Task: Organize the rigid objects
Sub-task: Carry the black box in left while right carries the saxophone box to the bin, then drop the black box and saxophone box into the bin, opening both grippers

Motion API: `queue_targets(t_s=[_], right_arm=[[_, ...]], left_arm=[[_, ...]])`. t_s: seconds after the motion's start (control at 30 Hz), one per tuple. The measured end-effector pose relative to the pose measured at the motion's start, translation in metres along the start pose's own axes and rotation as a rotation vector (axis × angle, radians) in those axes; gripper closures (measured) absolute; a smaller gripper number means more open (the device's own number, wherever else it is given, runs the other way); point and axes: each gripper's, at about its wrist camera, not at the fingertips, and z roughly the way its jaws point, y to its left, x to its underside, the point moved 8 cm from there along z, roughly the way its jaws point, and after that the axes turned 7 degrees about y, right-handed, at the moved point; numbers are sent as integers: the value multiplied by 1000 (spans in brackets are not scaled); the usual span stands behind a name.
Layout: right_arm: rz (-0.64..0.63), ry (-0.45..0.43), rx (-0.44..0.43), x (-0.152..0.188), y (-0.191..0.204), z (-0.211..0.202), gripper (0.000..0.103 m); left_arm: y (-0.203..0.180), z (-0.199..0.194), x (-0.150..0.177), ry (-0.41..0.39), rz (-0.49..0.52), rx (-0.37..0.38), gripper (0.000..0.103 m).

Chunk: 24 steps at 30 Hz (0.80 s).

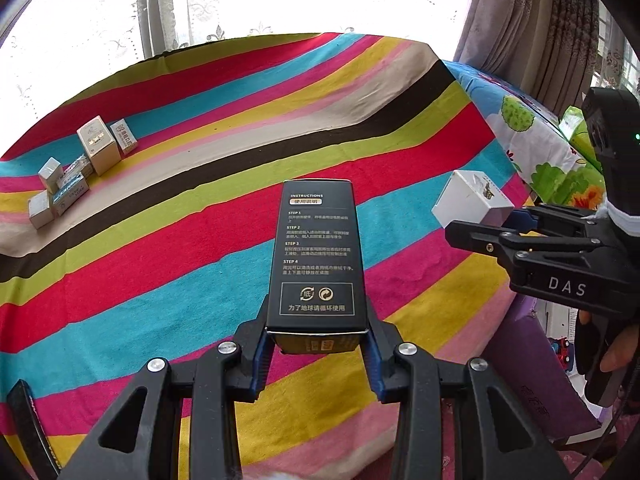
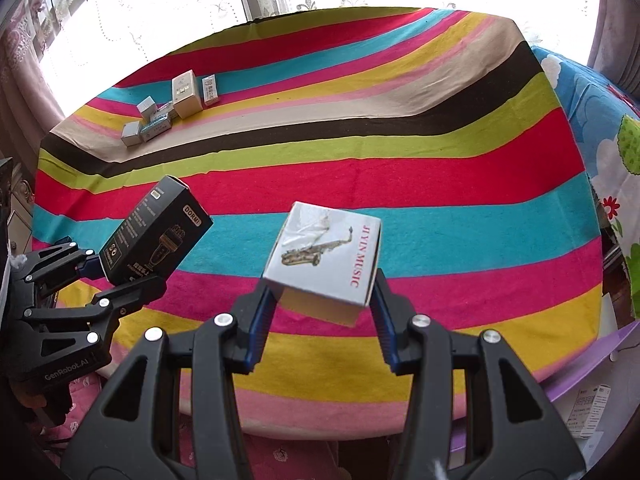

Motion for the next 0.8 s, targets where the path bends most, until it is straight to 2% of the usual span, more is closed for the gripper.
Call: queue_targets(t_s=[0.3,0.43,0.57,0.8], right_arm=[[69,-28,65,28,-57,-47,53],[120,-35,94,41,-85,-65,53],[178,-30,114,59,-112,-77,53],[283,9,199,102,-165,-93,53]], left_arm=[[-71,-10,-2,9,140,90,63],[-110,-15,0,14,256,108,63],[-148,-15,6,52,356,160,63],[-211,-10,18,103,532,211,63]])
